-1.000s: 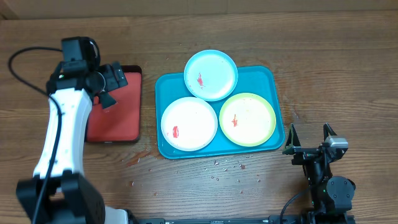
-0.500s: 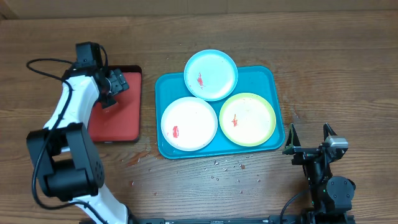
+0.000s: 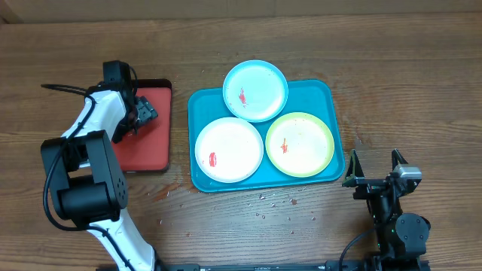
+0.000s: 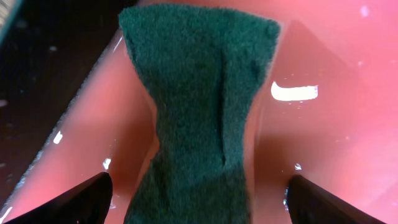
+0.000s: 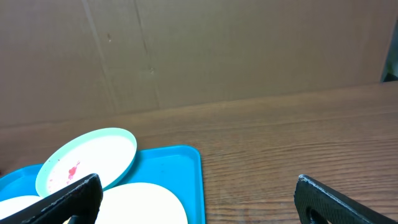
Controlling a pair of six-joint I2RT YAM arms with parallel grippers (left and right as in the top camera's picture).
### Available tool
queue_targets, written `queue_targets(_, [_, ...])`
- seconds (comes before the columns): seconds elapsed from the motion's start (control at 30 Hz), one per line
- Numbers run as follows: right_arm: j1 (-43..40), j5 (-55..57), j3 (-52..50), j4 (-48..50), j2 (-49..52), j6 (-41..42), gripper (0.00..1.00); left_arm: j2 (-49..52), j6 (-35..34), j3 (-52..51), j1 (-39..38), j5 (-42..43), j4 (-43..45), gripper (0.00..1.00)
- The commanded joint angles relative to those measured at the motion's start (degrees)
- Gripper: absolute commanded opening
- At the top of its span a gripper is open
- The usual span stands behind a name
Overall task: Clean dirty plates on tray and stack at the side
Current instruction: 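Move the left gripper over the sponge on the red tray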
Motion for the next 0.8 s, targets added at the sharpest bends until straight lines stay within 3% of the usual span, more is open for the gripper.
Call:
queue_targets(0.0, [0.37,0.33,-0.59,0.33,-0.26,0.17,1.0,0.92,-1.25,1.16,0.33,-1.33,0.94,0.87])
queue_targets(0.1, [0.37,0.33,-0.59,0.33,-0.26,0.17,1.0,0.92,-1.22,1.16,0.33,-1.33,2.27,0.8])
queue_targets(0.33, [0.37,0.33,-0.61,0.33,-0.26,0.17,1.0,0.92,0.0,1.14,0.33,0.46,3.17,0.43])
queue_targets(0.43, [0.37,0.33,-0.59,0.33,-0.26,0.17,1.0,0.92,1.36,1.14,0.31,4.96,1.7,0.39])
queue_targets(0.57, [0.37,0.33,-0.59,0.33,-0.26,0.17,1.0,0.92,1.31,1.14,0.22,10.36,-2.32,0.04])
queue_targets(0.77, [0.37,0.33,-0.61,0.33,-0.26,0.17,1.0,0.85,1.31,1.88,0.22,12.41,-9.11,0.04])
